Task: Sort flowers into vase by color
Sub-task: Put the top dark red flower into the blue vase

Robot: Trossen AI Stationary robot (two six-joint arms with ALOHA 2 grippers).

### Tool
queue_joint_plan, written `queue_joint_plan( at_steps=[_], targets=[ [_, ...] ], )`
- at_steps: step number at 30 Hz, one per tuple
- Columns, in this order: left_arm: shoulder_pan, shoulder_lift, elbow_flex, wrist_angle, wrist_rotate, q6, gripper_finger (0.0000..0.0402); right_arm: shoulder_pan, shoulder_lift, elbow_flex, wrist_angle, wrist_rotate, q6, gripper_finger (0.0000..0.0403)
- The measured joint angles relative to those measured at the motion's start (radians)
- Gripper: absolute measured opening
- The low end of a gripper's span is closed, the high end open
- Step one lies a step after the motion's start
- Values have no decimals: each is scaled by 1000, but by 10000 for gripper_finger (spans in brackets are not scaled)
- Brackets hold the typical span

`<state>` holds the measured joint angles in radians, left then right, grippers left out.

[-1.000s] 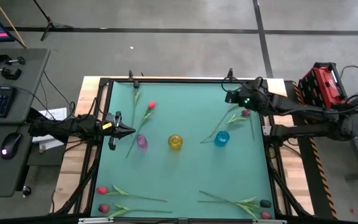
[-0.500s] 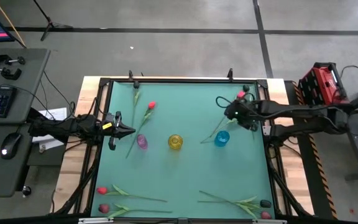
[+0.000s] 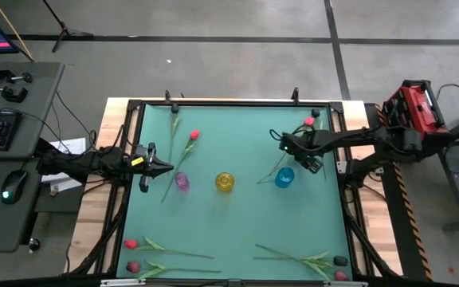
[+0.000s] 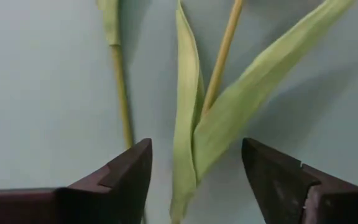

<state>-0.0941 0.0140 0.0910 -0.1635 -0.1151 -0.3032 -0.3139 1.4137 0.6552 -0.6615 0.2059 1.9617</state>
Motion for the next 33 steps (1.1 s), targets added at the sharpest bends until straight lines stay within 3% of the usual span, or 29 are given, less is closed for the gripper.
queue_joint_plan(
  at_steps=[4,7,10,15,21,24,28,33],
  targets=[
    [0,0,0,0,0,0,0,-14,27,1,7,0,2,177],
    [0,0,0,0,0,0,0,-16,32,4,-3,-3,-6,99],
    [0,0,0,0,0,0,0,-6,12,40,-4,9,-121,18],
    [0,0,0,0,0,0,0,18,-111,159,-29,32,-404,16],
    [0,0,0,0,0,0,0,56,-301,362,-57,233,-903,7],
    [0,0,0,0,0,0,0,101,-393,427,-7,273,-1160,3],
    [0,0,0,0,0,0,0,214,-507,392,76,291,-1307,2],
    [0,0,0,0,0,0,0,382,-642,189,259,436,-1366,1]
  ],
)
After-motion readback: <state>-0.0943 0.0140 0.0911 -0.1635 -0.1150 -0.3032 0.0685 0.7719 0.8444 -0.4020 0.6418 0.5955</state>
